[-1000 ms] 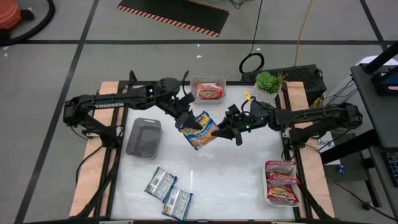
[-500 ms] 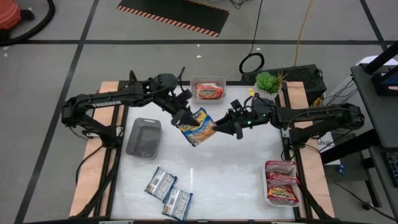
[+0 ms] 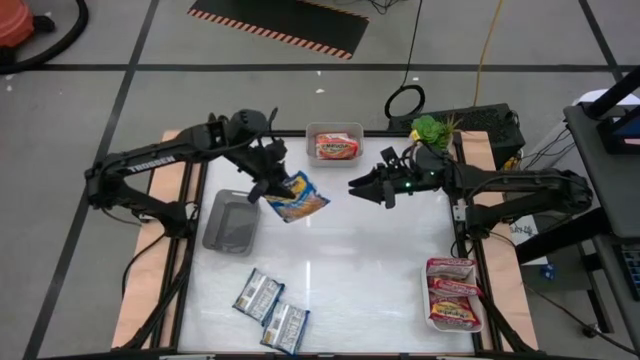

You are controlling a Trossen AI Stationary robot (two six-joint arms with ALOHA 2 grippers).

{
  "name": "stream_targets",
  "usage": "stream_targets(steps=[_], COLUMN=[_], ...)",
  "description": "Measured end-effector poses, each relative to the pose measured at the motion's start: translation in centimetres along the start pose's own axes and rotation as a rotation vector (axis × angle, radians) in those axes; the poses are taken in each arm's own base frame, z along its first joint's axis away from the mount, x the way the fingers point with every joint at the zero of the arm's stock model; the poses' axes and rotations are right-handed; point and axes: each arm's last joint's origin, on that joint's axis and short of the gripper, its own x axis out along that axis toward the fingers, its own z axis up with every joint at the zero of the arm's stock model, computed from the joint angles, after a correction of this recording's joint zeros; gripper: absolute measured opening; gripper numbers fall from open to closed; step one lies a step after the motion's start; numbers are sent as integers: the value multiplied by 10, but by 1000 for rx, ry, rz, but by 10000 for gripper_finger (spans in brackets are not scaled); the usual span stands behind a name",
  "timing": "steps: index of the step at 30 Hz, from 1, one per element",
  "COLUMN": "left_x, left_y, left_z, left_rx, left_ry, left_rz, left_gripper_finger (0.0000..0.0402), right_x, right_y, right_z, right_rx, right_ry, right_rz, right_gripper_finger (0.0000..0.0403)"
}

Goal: Sort Maruchan noodles
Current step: Put the top blue noodle pack into the black bin

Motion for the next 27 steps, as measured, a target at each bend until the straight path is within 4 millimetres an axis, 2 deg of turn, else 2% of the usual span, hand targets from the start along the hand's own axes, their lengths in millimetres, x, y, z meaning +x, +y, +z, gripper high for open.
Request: stream_targets(steps=[5,9,12,20,27], left_x=[-8,-15,-19,-24,-22], left_y=[6,9,10,12,18], left_z=[-23,-45,-53,-64,-95], left_rx=[-6,47,107,170,99], left_ry=[190,419,545,681,778], left_rz=[79,246,361,437,420], left_gripper_finger=[126,126,131,147,150], right_x=[-6,-8,-8,-8,-8], right_y=[1,0,0,-1,0], right_z=[-1,-1,-1,0,-1], right_rx=[-30,-39,-39,-32,-20], right_ry=[21,26,23,5,7], right_rz=[-23,-35,-34,-52,-45], right_gripper_finger=[253,253,254,254,254])
